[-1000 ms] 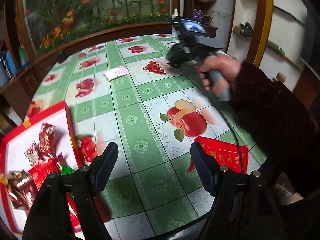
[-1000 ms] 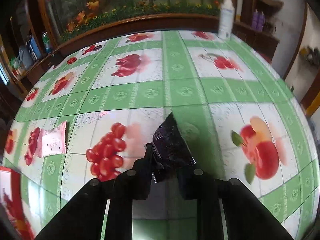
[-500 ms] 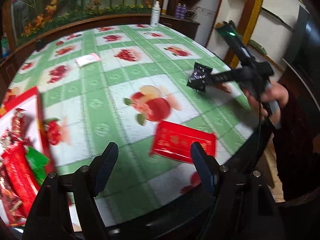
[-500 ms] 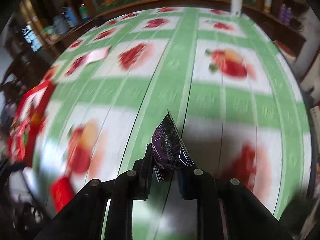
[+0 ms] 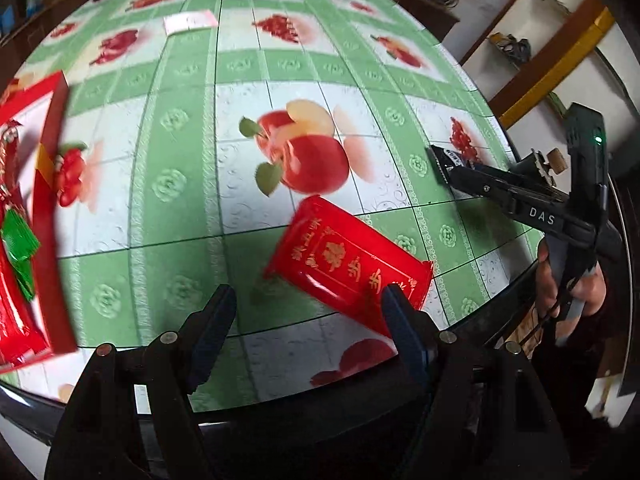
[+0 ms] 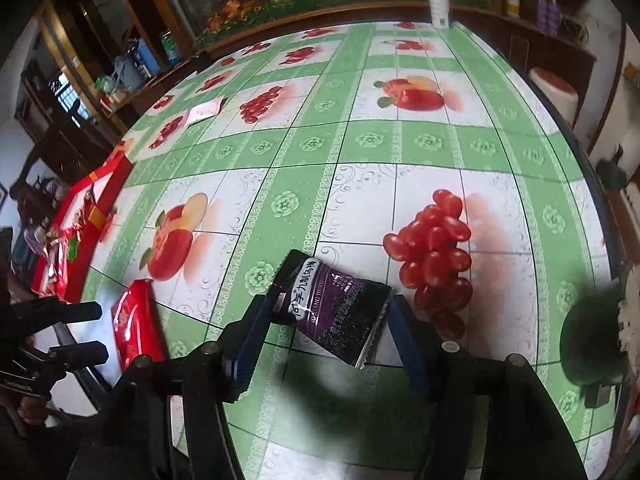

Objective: Organize snacks

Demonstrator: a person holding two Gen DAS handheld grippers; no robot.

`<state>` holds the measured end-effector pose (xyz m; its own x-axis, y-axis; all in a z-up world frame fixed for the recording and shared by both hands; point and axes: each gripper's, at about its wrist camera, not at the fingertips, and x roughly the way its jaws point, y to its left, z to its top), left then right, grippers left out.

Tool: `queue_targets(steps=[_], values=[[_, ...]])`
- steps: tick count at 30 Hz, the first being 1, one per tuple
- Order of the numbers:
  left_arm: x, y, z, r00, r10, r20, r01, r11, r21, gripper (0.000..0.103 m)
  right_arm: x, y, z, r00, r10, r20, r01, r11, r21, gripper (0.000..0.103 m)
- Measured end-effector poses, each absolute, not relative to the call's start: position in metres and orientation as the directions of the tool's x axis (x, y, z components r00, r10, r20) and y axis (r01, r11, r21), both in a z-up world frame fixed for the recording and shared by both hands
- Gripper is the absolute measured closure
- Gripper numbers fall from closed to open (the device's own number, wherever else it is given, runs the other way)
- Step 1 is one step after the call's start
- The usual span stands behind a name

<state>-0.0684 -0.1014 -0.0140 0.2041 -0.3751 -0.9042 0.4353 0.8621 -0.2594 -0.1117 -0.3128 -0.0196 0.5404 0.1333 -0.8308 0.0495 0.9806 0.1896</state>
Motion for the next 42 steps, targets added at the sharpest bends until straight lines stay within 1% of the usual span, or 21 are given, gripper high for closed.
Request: queue_targets(steps=[1, 2, 7, 9, 12, 15, 16, 18, 20, 21, 22, 23, 24, 27, 30, 32, 35, 39, 42], values=[[-0.067, -0.105, -0.017, 0.184, -0.37, -0.91, 0.429, 0.864, -0.264, 0.028, -0.113, -0.314, -0.02, 0.547, 0.137, -0.826, 0.047, 0.98, 0.194, 0.039], [-0.065, -0.109, -0.02, 0.167, -0.363, -0.917, 0.425, 0.866, -0.265, 0.026, -0.113, -0.316, -0.021, 0.559, 0.148, -0.816, 0.043, 0.977, 0.207, 0.039], [-0.05, -0.126, -0.02, 0.228, -0.308, -0.924, 0.444, 0.877, -0.183, 0.025, -0.112, -0.316, -0.023, 0.58, 0.182, -0.794, 0.027, 0.97, 0.242, 0.04], [-0.038, -0.13, -0.021, 0.244, -0.306, -0.92, 0.453, 0.875, -0.171, 0.024, -0.11, -0.314, -0.023, 0.588, 0.208, -0.782, 0.019, 0.963, 0.27, 0.04], [-0.02, -0.134, -0.023, 0.294, -0.263, -0.919, 0.466, 0.879, -0.102, 0.024, -0.107, -0.312, -0.024, 0.606, 0.213, -0.766, 0.035, 0.955, 0.294, 0.039], [-0.002, -0.132, -0.025, 0.327, -0.214, -0.92, 0.453, 0.89, -0.046, 0.024, -0.101, -0.31, -0.026, 0.637, 0.243, -0.731, 0.046, 0.935, 0.351, 0.039], [0.001, -0.128, -0.023, 0.327, -0.215, -0.92, 0.436, 0.898, -0.055, 0.024, -0.099, -0.309, -0.026, 0.639, 0.243, -0.73, 0.05, 0.934, 0.355, 0.039], [0.001, -0.117, -0.011, 0.34, -0.287, -0.896, 0.428, 0.895, -0.125, 0.024, -0.094, -0.308, -0.026, 0.649, 0.24, -0.722, 0.058, 0.931, 0.361, 0.036], [-0.01, -0.111, 0.002, 0.36, -0.331, -0.872, 0.465, 0.874, -0.14, 0.024, -0.092, -0.306, -0.026, 0.646, 0.255, -0.719, 0.043, 0.929, 0.367, 0.027], [-0.019, -0.112, 0.005, 0.354, -0.344, -0.87, 0.499, 0.856, -0.136, 0.024, -0.092, -0.304, -0.026, 0.644, 0.262, -0.718, 0.031, 0.929, 0.368, 0.025], [-0.028, -0.113, 0.007, 0.347, -0.363, -0.865, 0.545, 0.829, -0.129, 0.024, -0.091, -0.303, -0.025, 0.643, 0.263, -0.719, 0.028, 0.931, 0.365, 0.024], [-0.044, -0.116, 0.01, 0.362, -0.382, -0.85, 0.613, 0.785, -0.091, 0.024, -0.091, -0.302, -0.025, 0.643, 0.261, -0.72, 0.026, 0.932, 0.361, 0.023], [-0.054, -0.119, 0.011, 0.391, -0.38, -0.838, 0.657, 0.753, -0.035, 0.024, -0.091, -0.302, -0.025, 0.642, 0.262, -0.72, 0.025, 0.932, 0.361, 0.023], [-0.091, -0.134, 0.011, 0.498, -0.376, -0.781, 0.762, 0.619, 0.188, 0.024, -0.092, -0.304, -0.026, 0.645, 0.278, -0.712, 0.022, 0.925, 0.38, 0.023], [-0.108, -0.142, 0.013, 0.535, -0.416, -0.735, 0.817, 0.477, 0.324, 0.024, -0.092, -0.307, -0.027, 0.646, 0.293, -0.704, 0.019, 0.917, 0.399, 0.022], [-0.109, -0.141, 0.016, 0.513, -0.442, -0.736, 0.85, 0.381, 0.364, 0.024, -0.092, -0.307, -0.027, 0.647, 0.297, -0.702, 0.017, 0.915, 0.403, 0.021], [-0.103, -0.14, 0.012, 0.46, -0.432, -0.776, 0.888, 0.23, 0.398, 0.024, -0.092, -0.307, -0.027, 0.646, 0.301, -0.701, 0.014, 0.914, 0.406, 0.021], [-0.103, -0.142, 0.008, 0.396, -0.399, -0.827, 0.911, 0.055, 0.409, 0.024, -0.092, -0.309, -0.027, 0.647, 0.314, -0.695, 0.011, 0.907, 0.42, 0.02], [-0.111, -0.149, 0.006, 0.365, -0.409, -0.836, 0.906, -0.049, 0.42, 0.024, -0.092, -0.313, -0.027, 0.648, 0.333, -0.685, 0.009, 0.896, 0.444, 0.019]])
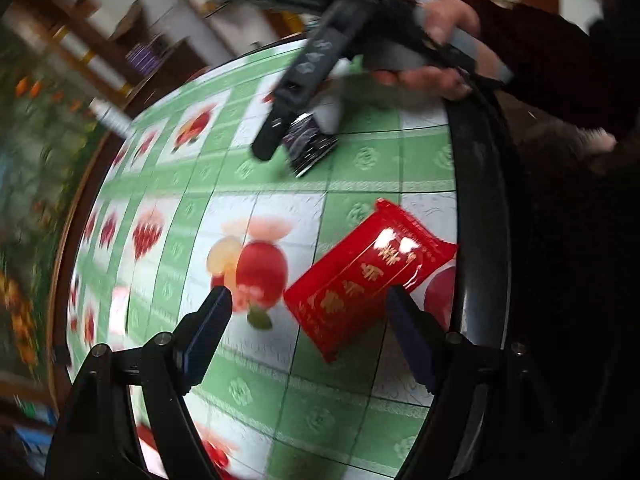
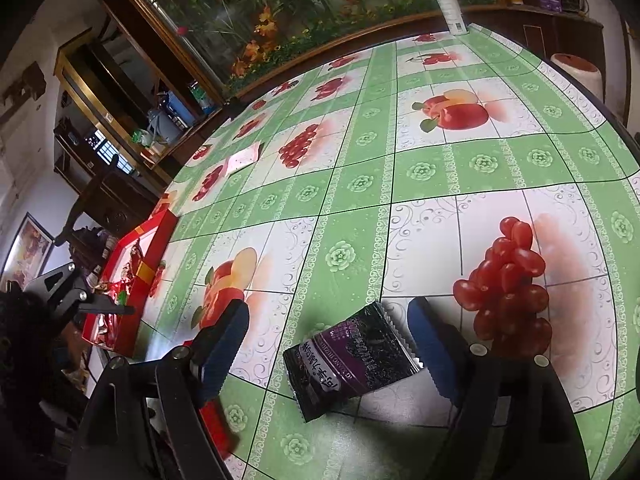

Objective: Organize snacks

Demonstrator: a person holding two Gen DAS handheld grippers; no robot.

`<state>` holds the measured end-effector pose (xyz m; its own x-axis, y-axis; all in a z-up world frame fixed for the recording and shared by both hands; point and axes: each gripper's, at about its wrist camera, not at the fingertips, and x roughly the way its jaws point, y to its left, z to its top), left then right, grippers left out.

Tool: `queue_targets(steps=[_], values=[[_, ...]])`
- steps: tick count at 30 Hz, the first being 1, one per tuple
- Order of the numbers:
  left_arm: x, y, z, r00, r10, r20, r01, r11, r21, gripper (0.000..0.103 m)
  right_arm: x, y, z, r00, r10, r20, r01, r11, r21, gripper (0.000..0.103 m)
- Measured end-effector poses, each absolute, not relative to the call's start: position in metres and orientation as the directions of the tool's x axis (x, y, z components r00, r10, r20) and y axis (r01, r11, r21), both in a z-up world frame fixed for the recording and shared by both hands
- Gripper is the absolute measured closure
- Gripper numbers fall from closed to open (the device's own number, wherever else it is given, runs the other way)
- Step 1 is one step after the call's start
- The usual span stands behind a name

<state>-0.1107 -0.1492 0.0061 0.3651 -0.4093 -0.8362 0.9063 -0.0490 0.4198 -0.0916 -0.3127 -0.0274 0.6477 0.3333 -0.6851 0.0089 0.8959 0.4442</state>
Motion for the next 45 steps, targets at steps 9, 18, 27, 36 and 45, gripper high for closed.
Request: queue_targets(steps=[9, 18, 27, 36, 45], values=[[-0.134, -0.169, -0.018, 0.317, -0.369, -0.874, 0.828, -0.341, 0.445, 0.024, -0.092, -0.323, -0.029, 0.652, 0.388, -0.651, 0.011, 0.854, 0.52, 0.019], [-0.1, -0.204, -0.018, 0.251, -0.332, -0.91, 0.932, -0.171, 0.319, 0.011, -0.092, -0.324, -0.028, 0.653, 0.392, -0.648, 0.01, 0.851, 0.525, 0.019], [-0.005, -0.167, -0.021, 0.247, -0.332, -0.91, 0.796, 0.605, -0.005, 0.03, -0.092, -0.325, -0.028, 0.653, 0.392, -0.648, 0.012, 0.85, 0.527, 0.019], [-0.016, -0.125, -0.018, 0.314, -0.261, -0.913, 0.589, 0.807, -0.028, 0.039, -0.102, -0.317, -0.023, 0.643, 0.252, -0.723, 0.146, 0.887, 0.438, 0.019], [-0.045, -0.121, -0.027, 0.353, -0.243, -0.904, 0.565, 0.825, -0.001, 0.012, -0.117, -0.289, -0.023, 0.592, 0.137, -0.794, 0.251, 0.905, 0.344, 0.019]])
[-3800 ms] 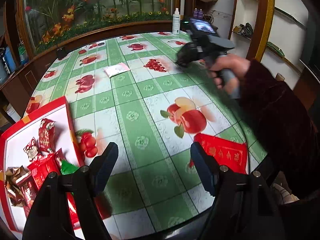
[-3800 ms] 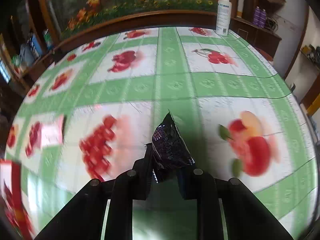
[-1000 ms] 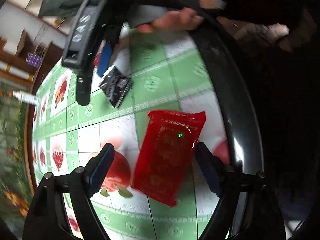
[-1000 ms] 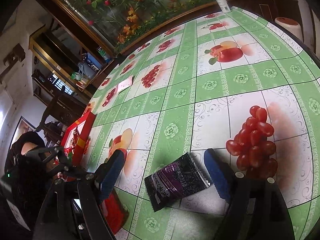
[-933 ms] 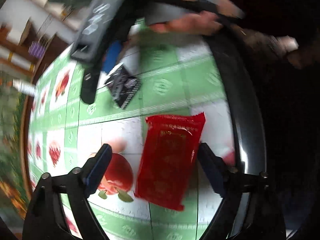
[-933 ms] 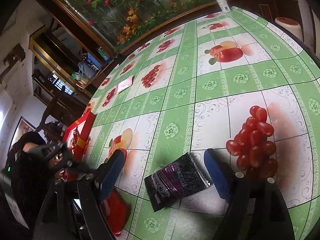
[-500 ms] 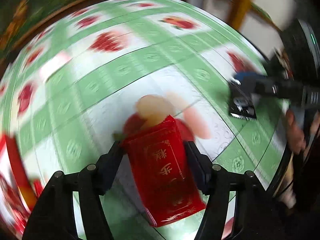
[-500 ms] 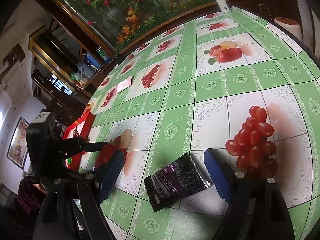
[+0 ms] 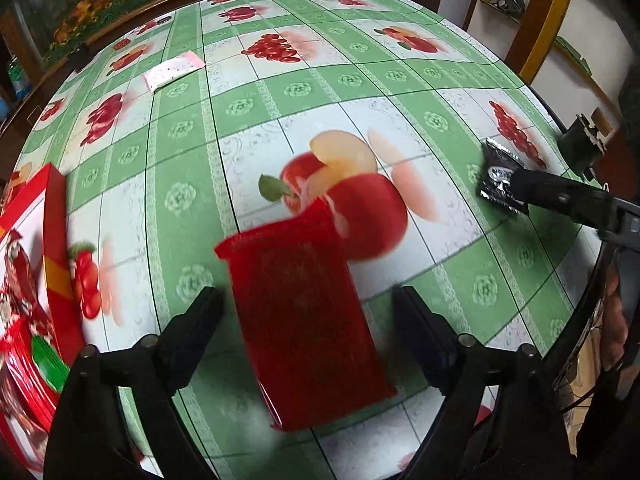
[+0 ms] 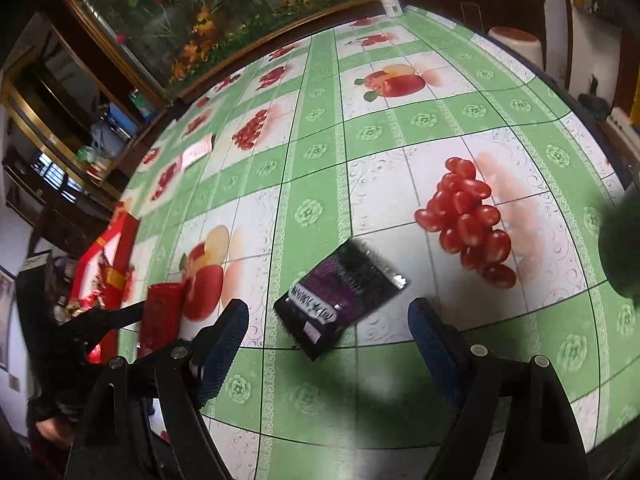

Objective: Organize snacks

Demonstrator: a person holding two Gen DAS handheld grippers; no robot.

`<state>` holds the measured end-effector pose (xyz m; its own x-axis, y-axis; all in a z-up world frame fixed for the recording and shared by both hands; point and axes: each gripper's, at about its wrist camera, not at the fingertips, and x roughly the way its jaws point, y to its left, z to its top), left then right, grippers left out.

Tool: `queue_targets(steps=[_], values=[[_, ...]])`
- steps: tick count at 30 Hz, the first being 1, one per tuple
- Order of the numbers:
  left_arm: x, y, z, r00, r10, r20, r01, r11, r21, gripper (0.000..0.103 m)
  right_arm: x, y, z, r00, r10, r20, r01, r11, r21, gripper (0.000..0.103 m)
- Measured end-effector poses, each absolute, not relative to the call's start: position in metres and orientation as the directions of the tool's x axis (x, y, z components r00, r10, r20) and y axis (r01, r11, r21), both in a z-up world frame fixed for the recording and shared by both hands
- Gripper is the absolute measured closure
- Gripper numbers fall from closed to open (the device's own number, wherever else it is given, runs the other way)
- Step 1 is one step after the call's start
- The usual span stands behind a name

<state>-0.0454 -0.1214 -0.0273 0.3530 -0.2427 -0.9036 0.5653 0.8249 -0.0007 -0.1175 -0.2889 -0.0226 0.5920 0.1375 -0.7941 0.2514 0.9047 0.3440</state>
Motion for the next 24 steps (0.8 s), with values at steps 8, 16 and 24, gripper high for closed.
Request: queue_targets(steps=[8, 16, 24], values=[[-0.04, -0.116, -0.027, 0.406, -0.274, -0.872, 0.557, 0.831, -0.001, 0.025, -0.1, -0.262, -0.026, 0.567, -0.097, -0.818, 0.351, 0.927, 0.133, 0.031], [-0.038, -0.102, -0.022, 0.443, -0.314, -0.84, 0.542, 0.84, -0.029, 0.056, -0.097, -0.255, -0.026, 0.562, -0.24, -0.792, 0.36, 0.933, -0.028, 0.068], [-0.026, -0.072, -0.02, 0.345, -0.483, -0.805, 0.497, 0.821, -0.28, 0.057, -0.104, -0.267, -0.026, 0.686, 0.102, -0.721, 0.216, 0.917, 0.336, 0.07]])
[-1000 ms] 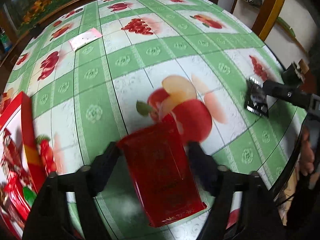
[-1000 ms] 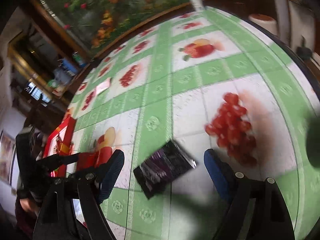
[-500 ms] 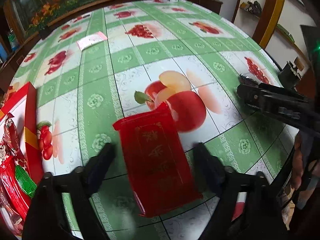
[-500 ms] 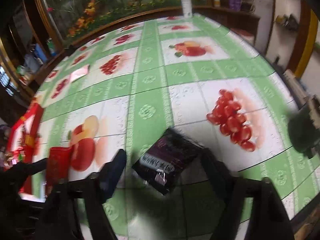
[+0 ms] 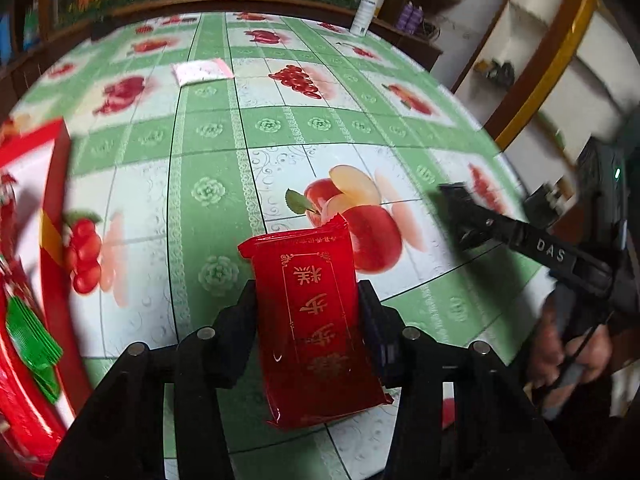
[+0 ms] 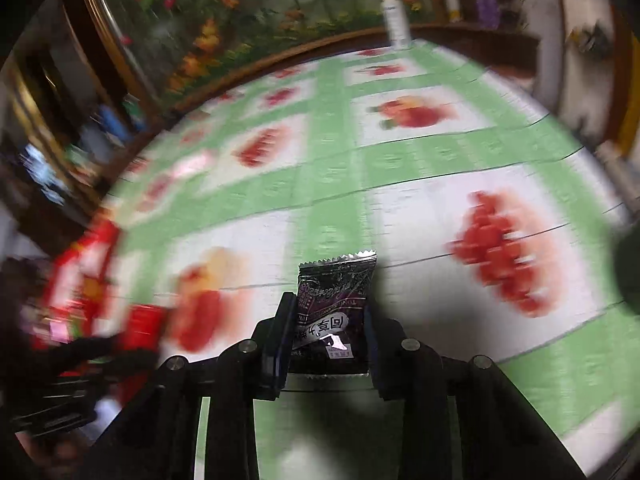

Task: Organize snacks
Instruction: 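Carry the red envelope and dark purple bag over the white tray with both tools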

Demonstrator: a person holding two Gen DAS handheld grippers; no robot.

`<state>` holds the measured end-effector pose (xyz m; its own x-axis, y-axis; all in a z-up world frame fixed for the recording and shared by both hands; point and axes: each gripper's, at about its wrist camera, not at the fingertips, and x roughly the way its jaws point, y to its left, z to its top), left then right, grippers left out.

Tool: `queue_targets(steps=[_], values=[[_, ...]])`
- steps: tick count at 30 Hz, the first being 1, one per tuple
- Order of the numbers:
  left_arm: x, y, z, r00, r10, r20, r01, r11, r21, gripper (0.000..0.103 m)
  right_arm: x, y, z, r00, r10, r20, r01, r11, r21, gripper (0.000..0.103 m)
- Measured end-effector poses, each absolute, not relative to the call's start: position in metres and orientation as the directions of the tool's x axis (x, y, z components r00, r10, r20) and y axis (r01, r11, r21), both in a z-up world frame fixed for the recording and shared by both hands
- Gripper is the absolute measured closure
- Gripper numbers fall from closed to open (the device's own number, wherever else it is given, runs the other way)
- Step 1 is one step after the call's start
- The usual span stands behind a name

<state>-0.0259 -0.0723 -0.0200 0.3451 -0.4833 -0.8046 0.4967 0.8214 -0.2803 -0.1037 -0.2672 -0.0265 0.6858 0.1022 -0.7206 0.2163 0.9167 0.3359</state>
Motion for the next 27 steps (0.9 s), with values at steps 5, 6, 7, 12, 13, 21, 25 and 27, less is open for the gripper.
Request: queue_targets(steps=[5, 6, 7, 12, 13, 21, 25, 27], values=[[-0.03, -0.061, -0.015, 0.339, -0.534, -0.775, 0.479, 0.807, -0.346, 0.058, -0.103, -0.258, -0.021, 0.726, 0.206, -0.656, 0.119, 0.902, 0.415, 0.07], [-0.033, -0.06, -0.011, 0.347, -0.542, -0.766, 0.48, 0.804, -0.351, 0.058, -0.102, -0.256, -0.022, 0.722, 0.215, -0.658, 0.115, 0.9, 0.421, 0.07], [-0.035, -0.058, -0.008, 0.354, -0.544, -0.76, 0.482, 0.803, -0.351, 0.059, -0.101, -0.256, -0.023, 0.718, 0.217, -0.661, 0.115, 0.901, 0.419, 0.07], [-0.048, -0.055, 0.009, 0.427, -0.514, -0.744, 0.495, 0.822, -0.283, 0.059, -0.103, -0.251, -0.021, 0.724, 0.219, -0.654, 0.099, 0.906, 0.412, 0.07], [-0.049, -0.054, 0.011, 0.435, -0.51, -0.742, 0.496, 0.824, -0.275, 0.059, -0.103, -0.248, -0.021, 0.729, 0.217, -0.65, 0.095, 0.907, 0.41, 0.07], [-0.054, -0.032, 0.027, 0.536, -0.451, -0.713, 0.448, 0.868, -0.213, 0.059, -0.101, -0.233, -0.017, 0.741, 0.267, -0.616, 0.029, 0.904, 0.427, 0.07], [-0.052, -0.017, 0.034, 0.586, -0.404, -0.703, 0.405, 0.897, -0.178, 0.059, -0.096, -0.223, -0.017, 0.73, 0.285, -0.621, 0.014, 0.902, 0.431, 0.07], [-0.052, -0.008, 0.035, 0.599, -0.396, -0.696, 0.39, 0.903, -0.178, 0.059, -0.092, -0.216, -0.017, 0.725, 0.287, -0.626, 0.007, 0.906, 0.423, 0.07]])
